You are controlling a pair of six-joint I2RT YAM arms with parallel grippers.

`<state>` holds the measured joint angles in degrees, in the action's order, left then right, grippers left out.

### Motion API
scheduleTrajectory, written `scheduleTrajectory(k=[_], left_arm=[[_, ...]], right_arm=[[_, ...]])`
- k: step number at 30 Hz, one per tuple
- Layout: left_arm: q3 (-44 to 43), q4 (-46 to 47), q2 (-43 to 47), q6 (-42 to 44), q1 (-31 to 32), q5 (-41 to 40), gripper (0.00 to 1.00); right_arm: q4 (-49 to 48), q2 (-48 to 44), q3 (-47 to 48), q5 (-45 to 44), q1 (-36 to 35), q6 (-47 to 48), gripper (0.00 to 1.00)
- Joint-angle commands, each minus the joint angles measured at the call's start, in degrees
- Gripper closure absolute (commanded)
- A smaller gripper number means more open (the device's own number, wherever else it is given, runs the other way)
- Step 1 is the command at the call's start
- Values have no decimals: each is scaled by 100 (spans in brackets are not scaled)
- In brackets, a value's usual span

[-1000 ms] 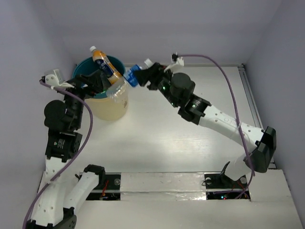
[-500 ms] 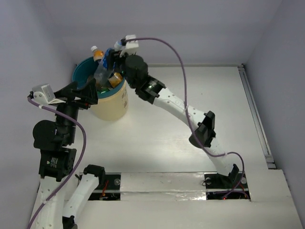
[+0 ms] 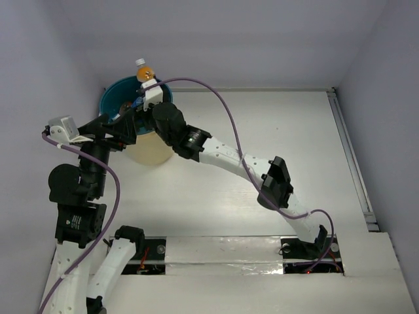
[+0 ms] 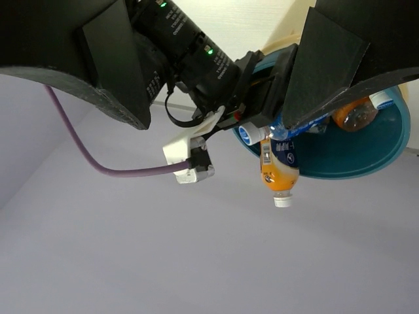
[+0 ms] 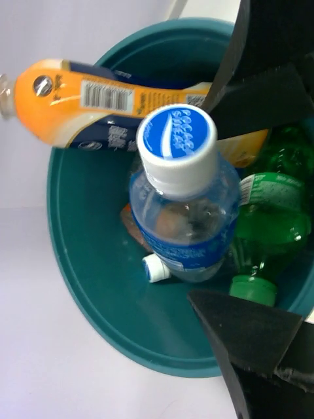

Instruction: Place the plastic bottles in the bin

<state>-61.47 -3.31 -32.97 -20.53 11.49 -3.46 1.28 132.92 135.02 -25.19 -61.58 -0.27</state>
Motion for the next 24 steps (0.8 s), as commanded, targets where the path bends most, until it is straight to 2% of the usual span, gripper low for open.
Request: scheduleTrajectory(k=[1, 5, 8, 9, 14, 15, 16, 18, 19, 20, 22, 23, 24], left_arm=[[-146, 120, -16, -65, -41, 48, 21], [-330, -11, -16, -152, -41, 30, 19], [-523, -134, -43, -205, -41, 74, 12], [-585, -152, -60, -205, -41, 91, 1], [-620, -336, -8, -293, -41, 276, 1], [-568, -363, 1, -302, -41, 311, 1], [-524, -372, 62, -319, -41, 494, 1], [-375, -416, 124, -320, -41, 697, 1], [-313, -425, 203, -328, -41, 741, 1], [-269, -494, 247, -328, -41, 785, 1], [-111, -565, 378, -328, -41, 908, 1], [-58, -635, 431, -337, -41, 909, 1], [64, -688, 475, -337, -41, 918, 1]], right_arm=[[-374, -714, -238, -47, 50, -262, 0], [-462, -1400, -529, -118, 50, -403, 0], [-409, -1768, -687, -74, 50, -579, 0], [-566, -2135, -1027, 22, 50, -623, 0], [-1269, -3411, -2592, 50, 50, -983, 1], [-1401, -3666, -3308, -73, 50, -1036, 6], [-1550, -4286, -3733, -143, 50, -1193, 29], [-2077, -5027, -4656, -388, 50, -1352, 68], [-2227, -5840, -5574, -486, 50, -1544, 85], [-2455, -6274, -6027, -609, 50, -1642, 100], [-2553, -7118, -7193, -969, 50, -1852, 100], [-2562, -7949, -7531, -1092, 50, -1897, 100], [-2510, -8349, -7839, -1441, 50, -1941, 100]])
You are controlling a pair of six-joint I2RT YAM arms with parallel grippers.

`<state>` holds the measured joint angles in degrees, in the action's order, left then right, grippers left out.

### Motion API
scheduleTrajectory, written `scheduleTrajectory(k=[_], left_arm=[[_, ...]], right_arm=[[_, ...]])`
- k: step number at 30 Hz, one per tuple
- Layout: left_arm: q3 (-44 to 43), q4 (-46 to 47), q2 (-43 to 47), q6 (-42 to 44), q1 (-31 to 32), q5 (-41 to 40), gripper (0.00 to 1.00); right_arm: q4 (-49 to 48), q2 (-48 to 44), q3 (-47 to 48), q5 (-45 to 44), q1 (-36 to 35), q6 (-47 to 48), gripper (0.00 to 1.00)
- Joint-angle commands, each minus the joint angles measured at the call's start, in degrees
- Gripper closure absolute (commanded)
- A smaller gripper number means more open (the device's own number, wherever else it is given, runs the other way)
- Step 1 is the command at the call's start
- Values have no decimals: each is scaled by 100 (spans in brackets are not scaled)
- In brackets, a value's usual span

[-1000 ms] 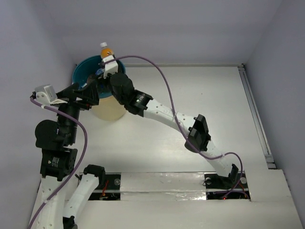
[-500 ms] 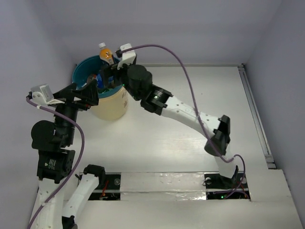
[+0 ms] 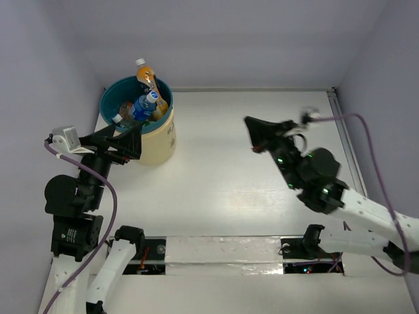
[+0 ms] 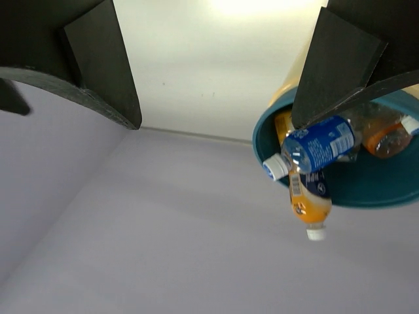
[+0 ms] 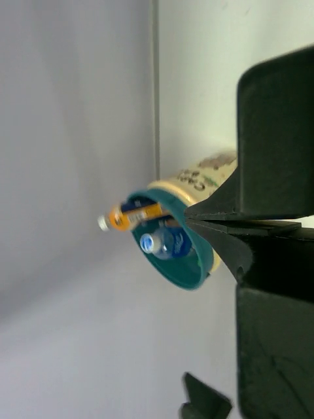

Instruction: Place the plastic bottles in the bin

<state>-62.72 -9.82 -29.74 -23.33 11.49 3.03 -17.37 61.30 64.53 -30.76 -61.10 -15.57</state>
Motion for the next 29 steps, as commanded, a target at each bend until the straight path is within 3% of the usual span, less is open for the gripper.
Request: scheduleTrajectory(k=[1, 4, 5, 8, 11, 29], left_arm=[[242, -81, 222, 4, -41, 321, 1], [357, -362, 266, 109, -41, 409, 1], [400, -432, 301, 127, -41, 461, 1], [576, -442, 398, 127, -41, 585, 1], [752, -389, 495, 75, -41, 681, 1], [911, -310, 407, 83, -41, 936, 1]], right_arm=[[-558, -1573, -1054, -1088, 2, -507, 99], [179, -2884, -1802, -1993, 2, -831, 77], [407, -3139, -1917, -2212, 2, -946, 53], [1137, -3870, -2225, -2662, 2, -1351, 24], [1393, -4240, -2349, -2742, 2, -1431, 13], [1683, -3686, -1997, -2733, 2, -1264, 10]])
